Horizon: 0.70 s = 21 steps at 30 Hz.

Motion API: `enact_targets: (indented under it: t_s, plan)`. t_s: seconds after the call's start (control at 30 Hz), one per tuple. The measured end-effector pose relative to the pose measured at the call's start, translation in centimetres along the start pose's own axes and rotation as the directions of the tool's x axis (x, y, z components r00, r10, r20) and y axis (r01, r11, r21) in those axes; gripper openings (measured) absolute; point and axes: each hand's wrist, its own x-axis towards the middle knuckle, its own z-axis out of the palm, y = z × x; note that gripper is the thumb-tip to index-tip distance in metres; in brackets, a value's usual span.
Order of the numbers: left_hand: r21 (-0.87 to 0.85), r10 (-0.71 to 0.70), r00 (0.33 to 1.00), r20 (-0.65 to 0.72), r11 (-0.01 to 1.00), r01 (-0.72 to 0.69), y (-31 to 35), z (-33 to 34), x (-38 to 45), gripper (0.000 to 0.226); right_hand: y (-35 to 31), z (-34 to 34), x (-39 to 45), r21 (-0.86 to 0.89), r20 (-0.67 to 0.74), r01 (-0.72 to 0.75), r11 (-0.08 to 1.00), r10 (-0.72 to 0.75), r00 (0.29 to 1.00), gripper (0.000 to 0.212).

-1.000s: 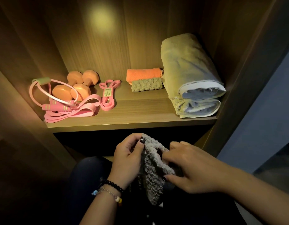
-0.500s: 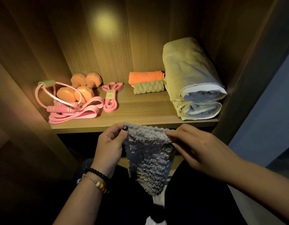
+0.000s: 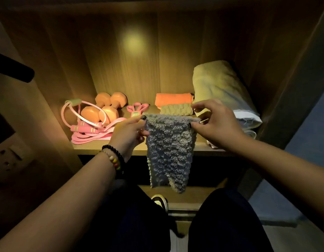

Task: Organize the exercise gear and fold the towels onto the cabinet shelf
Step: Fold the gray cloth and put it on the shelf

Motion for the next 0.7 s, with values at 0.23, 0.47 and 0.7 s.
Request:
enact_targets:
  t_s: [0.23, 0.47, 0.7]
  plan:
    - [-0.029, 0.106, 0.993, -0.045, 0.994, -0.107, 3.8, -1.3, 1.6, 0.020, -3.4, 1.0, 5.4, -0.174, 0.071, 0.073, 0.982, -0.061, 0.996, 0.008]
    - [0.035, 0.162, 0.976, -0.147, 0.987, -0.159, 1.6, -3.1, -0.7, 0.011, -4.0, 3.4, 3.1, 0.120, 0.039, -0.018, 0.993, 0.014, 0.999, 0.005]
    - [0.331, 0.243, 0.967, -0.076, 0.921, -0.205, -7.1, -5.0, -7.8, 0.018, 0.7, 6.4, -8.3, 0.296, 0.185, -0.075, 0.952, 0.020, 0.983, 0.014]
